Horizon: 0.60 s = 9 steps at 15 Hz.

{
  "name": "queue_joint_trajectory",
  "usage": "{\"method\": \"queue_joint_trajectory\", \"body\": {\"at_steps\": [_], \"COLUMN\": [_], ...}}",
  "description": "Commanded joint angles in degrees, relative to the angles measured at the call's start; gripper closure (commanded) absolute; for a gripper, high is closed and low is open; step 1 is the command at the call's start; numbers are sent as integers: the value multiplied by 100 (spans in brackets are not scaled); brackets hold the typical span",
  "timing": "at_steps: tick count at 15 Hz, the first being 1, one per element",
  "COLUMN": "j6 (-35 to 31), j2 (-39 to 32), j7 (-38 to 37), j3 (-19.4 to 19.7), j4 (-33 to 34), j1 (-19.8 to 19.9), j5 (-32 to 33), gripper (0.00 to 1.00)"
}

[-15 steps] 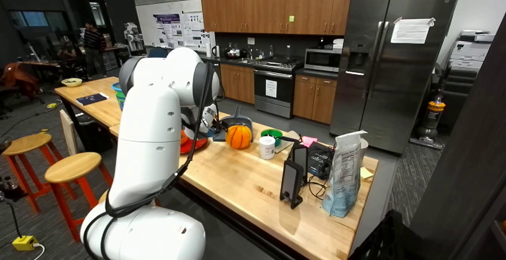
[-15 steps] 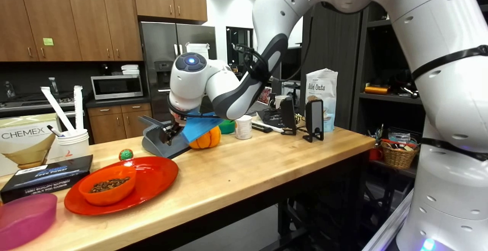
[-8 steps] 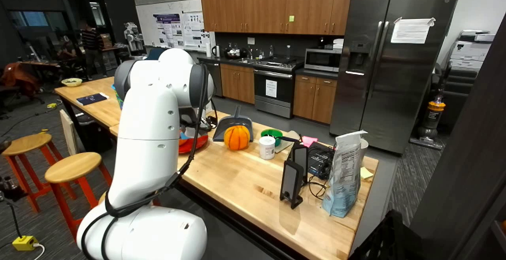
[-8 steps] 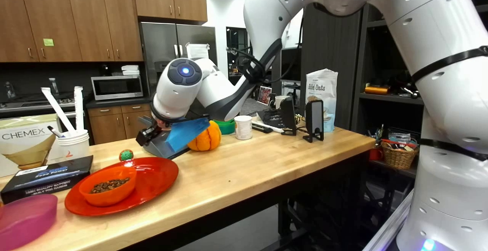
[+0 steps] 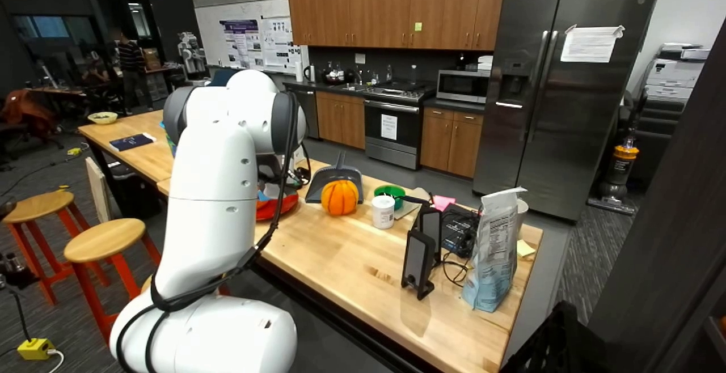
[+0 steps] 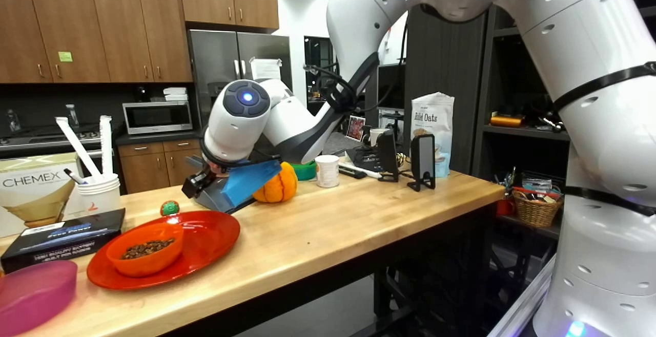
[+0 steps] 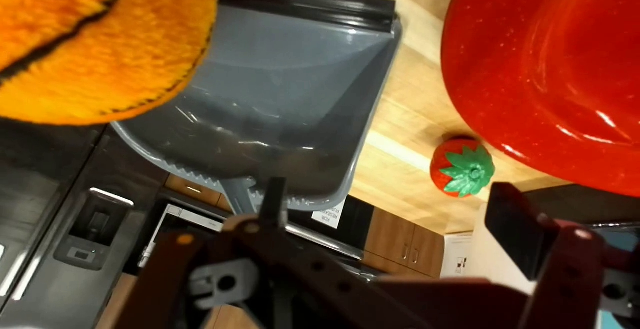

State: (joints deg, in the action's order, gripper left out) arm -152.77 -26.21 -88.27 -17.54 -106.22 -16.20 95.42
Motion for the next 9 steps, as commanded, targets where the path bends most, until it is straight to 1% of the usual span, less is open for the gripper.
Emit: {"method": "queue_joint_trajectory", "body": {"at_steps": [1, 5, 7, 9], "j6": [-76, 100, 500, 969], "j2": [289, 672, 881, 1108], "j7": [-298, -760, -1052, -1456], "j3": [-80, -338, -480, -514], "j4": [-479, -1423, -1925, -2426], "j1": [-14, -100, -205, -434], "j5": [44, -43, -96, -154], "gripper": [0, 0, 0, 0]}}
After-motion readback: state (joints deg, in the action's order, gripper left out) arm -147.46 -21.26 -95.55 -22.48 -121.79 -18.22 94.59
